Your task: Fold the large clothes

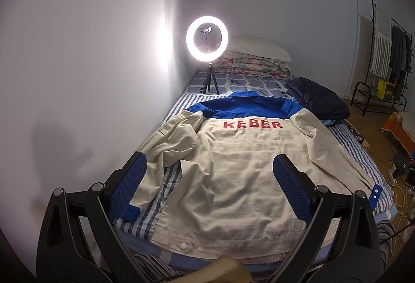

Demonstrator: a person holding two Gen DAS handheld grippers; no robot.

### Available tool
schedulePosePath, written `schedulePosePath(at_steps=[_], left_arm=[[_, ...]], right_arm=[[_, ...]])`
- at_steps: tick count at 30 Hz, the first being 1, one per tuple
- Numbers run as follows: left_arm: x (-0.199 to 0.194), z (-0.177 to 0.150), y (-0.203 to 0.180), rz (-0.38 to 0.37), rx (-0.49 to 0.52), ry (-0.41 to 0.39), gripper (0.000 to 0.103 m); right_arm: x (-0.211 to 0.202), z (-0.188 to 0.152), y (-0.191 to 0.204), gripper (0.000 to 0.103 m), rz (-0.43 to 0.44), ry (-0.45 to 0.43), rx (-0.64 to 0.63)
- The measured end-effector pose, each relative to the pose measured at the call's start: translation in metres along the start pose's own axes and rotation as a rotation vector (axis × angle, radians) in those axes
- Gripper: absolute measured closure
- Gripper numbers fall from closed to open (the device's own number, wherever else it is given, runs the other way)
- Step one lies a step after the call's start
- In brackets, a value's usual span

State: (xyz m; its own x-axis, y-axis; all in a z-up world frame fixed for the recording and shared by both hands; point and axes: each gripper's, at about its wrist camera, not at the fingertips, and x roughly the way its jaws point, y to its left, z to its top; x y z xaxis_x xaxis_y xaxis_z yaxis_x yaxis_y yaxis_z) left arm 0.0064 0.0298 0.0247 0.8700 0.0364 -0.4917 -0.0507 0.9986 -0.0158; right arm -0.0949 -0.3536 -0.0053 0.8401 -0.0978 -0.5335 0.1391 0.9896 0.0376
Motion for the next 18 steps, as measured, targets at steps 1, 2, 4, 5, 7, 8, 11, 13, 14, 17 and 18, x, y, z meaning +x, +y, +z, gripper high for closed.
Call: schedulePosePath(at_steps=[1, 2, 4, 5, 7, 8, 11, 13, 14, 17, 18], left_arm=[[0.0, -0.002, -0.001, 0.002, 0.001, -0.001, 0.003], [0.002, -0.002, 0.001, 0.005, 0.001, -0.001, 0.003], [0.003, -0.004, 0.001, 0.011, 0.0, -0.001, 0.003], [0.005, -0.004, 0.004, 0.012, -0.002, 0.001, 0.003], [0.003, -0.008, 0.003, 0.015, -0.002, 0.001, 0.003], [0.005, -0.01, 0.006, 0.017, 0.0, 0.005, 0.003], [0.007, -0.019, 0.011, 0.018, 0.005, 0.018, 0.003], [0.007, -0.026, 0.015, 0.02, -0.001, 0.016, 0.004], [0.006, -0.03, 0.019, 0.024, -0.006, 0.014, 0.004], [0.002, -0.04, 0.03, 0.029, -0.016, 0.003, 0.005], [-0.001, -0.043, 0.033, 0.029, -0.021, -0.003, 0.009]], right_arm=[[0.0, 0.001, 0.002, 0.0, 0.0, 0.0, -0.004], [0.001, 0.002, 0.004, 0.0, 0.001, 0.0, -0.009], [0.002, 0.004, 0.01, 0.0, 0.003, -0.002, -0.019], [0.003, 0.006, 0.012, 0.0, 0.006, -0.004, -0.023], [0.006, 0.008, 0.02, 0.0, 0.017, -0.008, -0.035], [0.008, 0.009, 0.024, 0.0, 0.027, -0.013, -0.044], [0.016, 0.013, 0.04, 0.0, 0.065, -0.025, -0.07], [0.023, 0.016, 0.052, 0.0, 0.108, -0.038, -0.083], [0.026, 0.017, 0.059, 0.0, 0.133, -0.048, -0.088], [0.037, 0.021, 0.085, 0.0, 0.222, -0.06, -0.126], [0.043, 0.023, 0.097, 0.0, 0.249, -0.055, -0.15]])
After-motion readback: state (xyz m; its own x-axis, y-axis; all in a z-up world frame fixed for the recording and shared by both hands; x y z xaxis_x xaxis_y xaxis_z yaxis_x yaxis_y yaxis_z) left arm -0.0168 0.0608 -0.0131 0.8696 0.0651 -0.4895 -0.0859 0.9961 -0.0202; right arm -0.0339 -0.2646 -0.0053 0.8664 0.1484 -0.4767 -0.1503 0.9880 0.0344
